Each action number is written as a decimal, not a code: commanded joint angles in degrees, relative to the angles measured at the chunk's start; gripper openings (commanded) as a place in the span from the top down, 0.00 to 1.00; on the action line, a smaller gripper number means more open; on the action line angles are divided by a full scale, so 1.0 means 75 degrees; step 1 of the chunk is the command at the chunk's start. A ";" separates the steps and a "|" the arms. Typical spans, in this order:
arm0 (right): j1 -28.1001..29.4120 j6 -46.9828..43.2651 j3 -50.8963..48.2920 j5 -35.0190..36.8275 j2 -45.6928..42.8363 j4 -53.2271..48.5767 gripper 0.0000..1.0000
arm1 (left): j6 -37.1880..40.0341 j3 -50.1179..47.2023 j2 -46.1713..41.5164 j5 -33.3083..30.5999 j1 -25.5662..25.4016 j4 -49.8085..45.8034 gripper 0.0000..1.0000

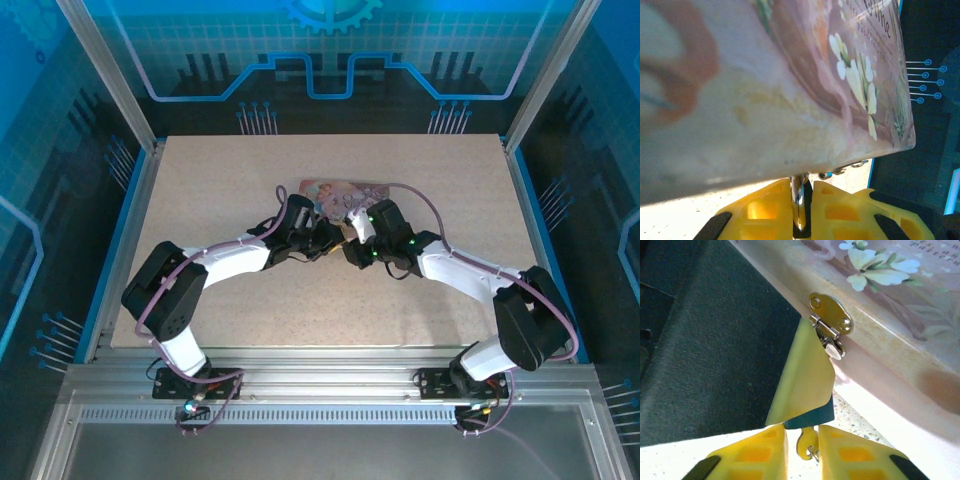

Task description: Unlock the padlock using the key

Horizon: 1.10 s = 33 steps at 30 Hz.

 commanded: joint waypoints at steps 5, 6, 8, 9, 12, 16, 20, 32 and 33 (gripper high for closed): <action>-0.0155 0.0042 -0.0117 -0.0002 0.0190 0.0051 1.00 | -0.0121 -0.0049 -0.0357 0.0486 -0.0014 0.0509 1.00; -0.0157 0.0055 -0.0117 -0.0013 0.0204 0.0069 1.00 | -0.0113 -0.0075 -0.0355 0.0474 -0.0016 0.0509 1.00; -0.0154 0.0123 -0.0267 -0.0032 0.0241 0.0134 1.00 | -0.0135 -0.0167 -0.0332 0.0459 -0.0010 0.0603 0.98; -0.0151 0.0156 -0.0353 -0.0047 0.0270 0.0168 1.00 | -0.0150 -0.0226 -0.0309 0.0462 -0.0017 0.0672 0.97; -0.0076 0.0240 -0.0506 -0.0041 0.0404 0.0297 1.00 | -0.0235 -0.0491 -0.0244 0.0404 -0.0011 0.0981 0.95; -0.0001 0.0277 -0.0563 0.0077 0.0662 0.0294 1.00 | -0.0372 -0.0814 -0.0069 0.0368 -0.0013 0.1351 0.87; 0.0052 0.0283 -0.0577 0.0181 0.0899 0.0293 1.00 | -0.0402 -0.1078 0.0005 0.0247 -0.0011 0.1603 0.72; 0.0177 -0.0013 -0.0446 0.0517 0.1142 0.0192 1.00 | -0.0587 -0.1972 -0.0206 0.0122 0.0111 0.2211 0.64; 0.0188 -0.0048 -0.0425 0.0555 0.1141 0.0166 1.00 | -0.0595 -0.2026 -0.0268 0.0124 0.0141 0.2220 0.64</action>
